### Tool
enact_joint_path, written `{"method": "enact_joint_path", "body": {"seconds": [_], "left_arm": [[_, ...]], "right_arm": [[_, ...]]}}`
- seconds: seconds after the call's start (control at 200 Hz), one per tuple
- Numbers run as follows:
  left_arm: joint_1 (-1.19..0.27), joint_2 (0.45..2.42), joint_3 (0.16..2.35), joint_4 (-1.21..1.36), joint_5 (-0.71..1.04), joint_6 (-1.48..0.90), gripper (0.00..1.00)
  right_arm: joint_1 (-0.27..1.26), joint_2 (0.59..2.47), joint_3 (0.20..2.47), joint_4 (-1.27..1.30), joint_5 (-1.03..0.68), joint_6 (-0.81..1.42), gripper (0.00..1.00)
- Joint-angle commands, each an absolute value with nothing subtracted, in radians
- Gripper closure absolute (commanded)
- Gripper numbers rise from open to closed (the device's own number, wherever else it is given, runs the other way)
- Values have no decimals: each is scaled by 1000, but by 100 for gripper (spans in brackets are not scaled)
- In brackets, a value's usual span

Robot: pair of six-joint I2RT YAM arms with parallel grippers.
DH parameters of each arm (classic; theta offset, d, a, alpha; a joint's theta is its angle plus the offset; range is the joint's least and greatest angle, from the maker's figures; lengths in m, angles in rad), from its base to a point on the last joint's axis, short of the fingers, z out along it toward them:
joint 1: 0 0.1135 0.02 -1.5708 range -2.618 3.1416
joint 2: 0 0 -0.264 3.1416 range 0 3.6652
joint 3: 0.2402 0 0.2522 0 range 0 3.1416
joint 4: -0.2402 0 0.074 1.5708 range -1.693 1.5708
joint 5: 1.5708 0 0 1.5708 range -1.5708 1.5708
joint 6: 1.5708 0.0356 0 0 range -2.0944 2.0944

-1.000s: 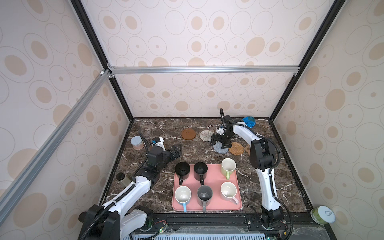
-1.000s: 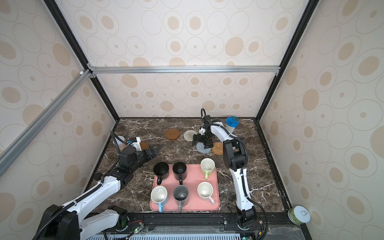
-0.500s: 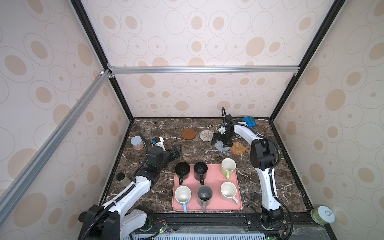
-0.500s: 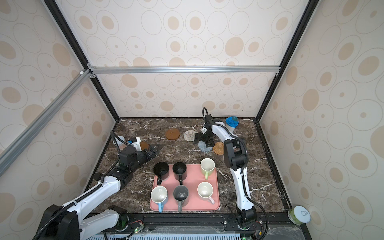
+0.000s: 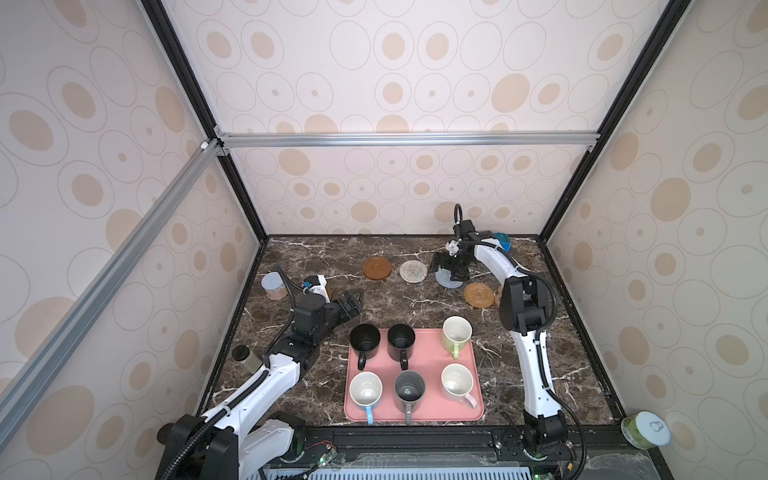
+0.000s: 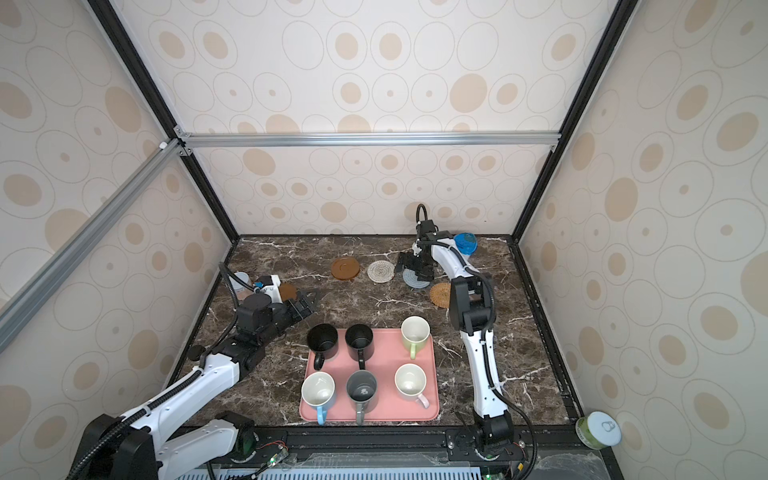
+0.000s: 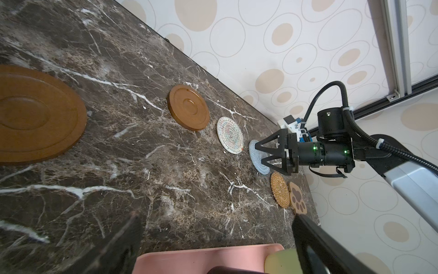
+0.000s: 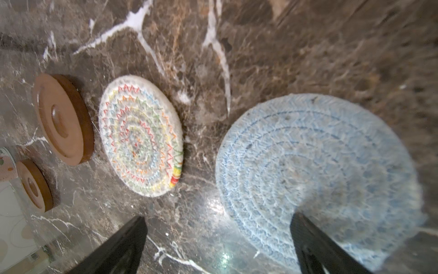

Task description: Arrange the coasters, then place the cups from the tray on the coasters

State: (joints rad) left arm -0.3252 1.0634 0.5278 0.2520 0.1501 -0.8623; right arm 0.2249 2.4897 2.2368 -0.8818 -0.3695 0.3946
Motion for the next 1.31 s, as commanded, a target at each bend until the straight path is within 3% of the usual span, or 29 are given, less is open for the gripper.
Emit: {"method": "enact_joint_path", "body": {"seconds": [0.0,1.3], "left_arm": [[-320,1034,526,247,138,-876,0],[-320,989,520,217,121,-872,0]], "right_arm": [[224,2548,2245,-908,-387,421,1],[213,2539,2235,-867,-376,479,1]]}}
